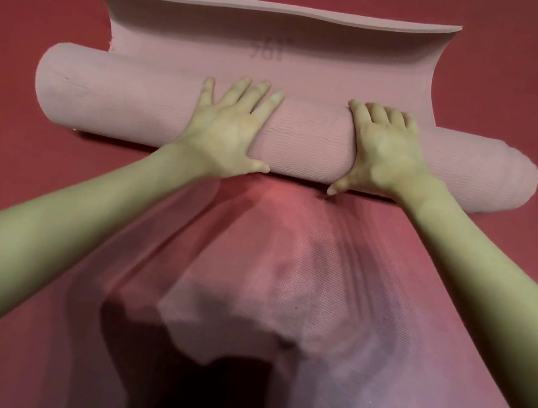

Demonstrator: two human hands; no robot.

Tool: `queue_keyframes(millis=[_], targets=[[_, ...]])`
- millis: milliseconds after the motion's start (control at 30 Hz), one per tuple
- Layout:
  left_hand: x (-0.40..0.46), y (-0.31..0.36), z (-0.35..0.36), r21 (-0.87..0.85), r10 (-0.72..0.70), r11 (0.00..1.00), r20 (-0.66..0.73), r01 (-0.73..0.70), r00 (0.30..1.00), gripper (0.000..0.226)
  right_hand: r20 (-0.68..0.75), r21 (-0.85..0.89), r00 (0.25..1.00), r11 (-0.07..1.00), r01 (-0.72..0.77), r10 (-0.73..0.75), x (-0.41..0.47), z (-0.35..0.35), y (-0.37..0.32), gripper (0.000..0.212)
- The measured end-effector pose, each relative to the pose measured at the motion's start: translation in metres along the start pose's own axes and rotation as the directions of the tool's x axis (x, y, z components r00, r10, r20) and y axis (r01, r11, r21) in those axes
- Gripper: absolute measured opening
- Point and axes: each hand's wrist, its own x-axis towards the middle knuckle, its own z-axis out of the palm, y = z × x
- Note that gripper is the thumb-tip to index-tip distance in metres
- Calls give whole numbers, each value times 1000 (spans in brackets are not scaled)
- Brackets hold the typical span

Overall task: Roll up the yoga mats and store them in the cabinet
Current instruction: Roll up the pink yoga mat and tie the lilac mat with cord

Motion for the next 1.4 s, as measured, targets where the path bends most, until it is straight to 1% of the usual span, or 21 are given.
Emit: queue_keyframes(millis=[100,233,300,433,500,533,633,700,800,900,967,1067,1100,1167,1233,1300,1333,1400], targets=[[9,1,-4,-5,-32,999,4,32,999,121,-1,24,1000,1000,15,-15,6,-4,4,133],[6,5,-10,24,-19,1000,-37,20,999,116,-15,80,1000,997,17,-16,-3,-5,4,127],[-2,8,-10,14,-16,1000,-29,16,999,114,-6,99,1000,995,4,-3,-16,-3,0,128],[-37,16,-5,-11,3,1000,3,-3,1000,120,37,119,999,993,-12,8,-53,1,-11,128],[-58,19,-1,-41,39,998,-27,-40,999,123,63,111,998,994,-2,-5,-73,3,-17,126],[-68,20,0,-54,54,997,-36,-56,998,123,79,107,997,994,4,-12,-82,4,-20,124],[-89,26,-2,-55,66,996,42,-63,997,121,150,92,988,995,31,-45,-101,6,-24,117],[-99,30,-1,-51,80,996,55,-77,995,120,182,87,981,995,50,-65,-109,8,-25,115],[-107,29,3,-113,74,991,72,-65,995,120,201,115,976,992,60,-82,-110,7,-24,117],[-108,32,3,-55,90,995,82,-86,992,121,236,173,967,984,51,-92,-103,3,-21,121],[-104,34,4,-46,79,996,58,-76,995,112,237,193,966,980,56,-102,-99,2,-19,122],[-90,32,8,-50,74,996,-26,-76,997,94,188,219,976,974,67,-109,-98,3,-13,123],[-82,30,9,-47,69,996,-32,-71,997,93,156,227,982,971,70,-107,-99,5,-11,122],[-63,25,8,-51,37,998,18,-36,999,95,51,269,995,960,72,-89,-105,10,-11,117],[-45,21,7,-61,14,998,34,-12,999,92,-124,308,991,948,79,-43,-116,21,-19,102],[-31,20,4,-71,10,997,33,-8,999,84,-268,254,964,965,66,4,-125,35,-30,81],[-28,20,3,-72,11,997,35,-8,999,80,-306,204,952,978,50,15,-126,42,-34,73],[-29,22,5,-63,9,998,21,-7,1000,76,-351,123,936,992,27,18,-123,51,-37,67]])
